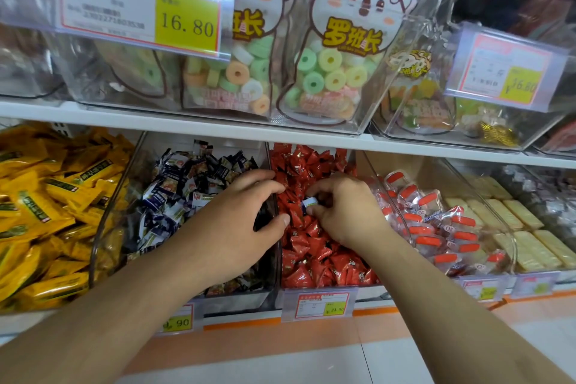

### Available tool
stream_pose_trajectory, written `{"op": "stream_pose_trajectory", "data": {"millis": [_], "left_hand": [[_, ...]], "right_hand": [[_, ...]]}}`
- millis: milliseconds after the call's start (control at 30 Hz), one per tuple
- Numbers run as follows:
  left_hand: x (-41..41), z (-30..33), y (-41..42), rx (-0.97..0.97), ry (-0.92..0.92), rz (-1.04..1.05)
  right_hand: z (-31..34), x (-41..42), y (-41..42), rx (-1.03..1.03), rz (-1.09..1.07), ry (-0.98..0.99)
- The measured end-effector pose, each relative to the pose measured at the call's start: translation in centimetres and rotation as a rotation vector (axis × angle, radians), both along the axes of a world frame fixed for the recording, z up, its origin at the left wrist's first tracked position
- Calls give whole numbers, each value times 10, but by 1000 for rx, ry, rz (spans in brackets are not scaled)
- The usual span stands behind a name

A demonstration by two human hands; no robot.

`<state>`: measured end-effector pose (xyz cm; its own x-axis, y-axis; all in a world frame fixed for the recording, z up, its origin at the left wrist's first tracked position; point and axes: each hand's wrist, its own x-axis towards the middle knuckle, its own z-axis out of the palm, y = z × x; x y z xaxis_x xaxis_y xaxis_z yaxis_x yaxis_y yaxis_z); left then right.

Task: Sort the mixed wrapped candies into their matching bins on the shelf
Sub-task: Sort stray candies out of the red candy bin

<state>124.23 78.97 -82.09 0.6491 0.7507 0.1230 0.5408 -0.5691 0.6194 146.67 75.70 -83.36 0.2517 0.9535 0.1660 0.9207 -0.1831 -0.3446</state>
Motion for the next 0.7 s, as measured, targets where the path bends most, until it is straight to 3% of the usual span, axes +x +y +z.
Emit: {"op": "stream_pose_trajectory", "data": {"millis": [700], "left_hand": [[-3,6,-3,-8,-7,0]], "right_hand": [[11,4,-13,113,-6,115]]}}
